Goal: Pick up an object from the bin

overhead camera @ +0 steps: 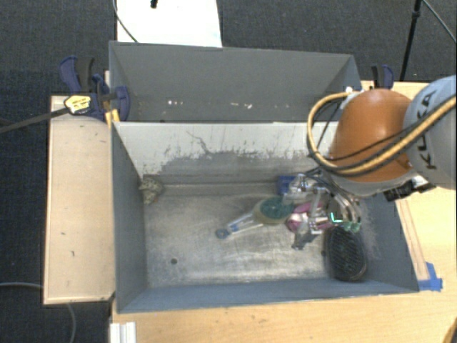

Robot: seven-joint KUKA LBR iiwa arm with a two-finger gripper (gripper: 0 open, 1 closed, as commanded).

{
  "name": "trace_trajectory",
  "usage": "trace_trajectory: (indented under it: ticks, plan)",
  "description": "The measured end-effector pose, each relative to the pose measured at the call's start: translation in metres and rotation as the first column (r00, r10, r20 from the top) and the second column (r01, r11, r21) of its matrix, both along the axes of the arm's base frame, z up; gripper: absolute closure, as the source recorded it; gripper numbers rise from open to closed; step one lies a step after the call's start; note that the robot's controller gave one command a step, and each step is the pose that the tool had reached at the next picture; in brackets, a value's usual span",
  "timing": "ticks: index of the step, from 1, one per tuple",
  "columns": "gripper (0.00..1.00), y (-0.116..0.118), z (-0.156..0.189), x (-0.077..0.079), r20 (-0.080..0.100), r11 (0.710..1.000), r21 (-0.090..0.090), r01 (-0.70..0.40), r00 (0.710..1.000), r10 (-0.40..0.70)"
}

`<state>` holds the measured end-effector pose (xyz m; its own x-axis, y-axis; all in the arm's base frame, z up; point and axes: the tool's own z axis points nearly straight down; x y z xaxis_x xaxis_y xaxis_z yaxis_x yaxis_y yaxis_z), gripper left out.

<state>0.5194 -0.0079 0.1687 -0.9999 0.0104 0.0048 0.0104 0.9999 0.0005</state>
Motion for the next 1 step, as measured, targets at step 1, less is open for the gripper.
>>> trace_trajectory:
  ticks: [1]
  plan:
    - [0.0,0.0253,-0.0917,0.0443,0.006,0.989,0.001,0.145,0.989,-0.145]
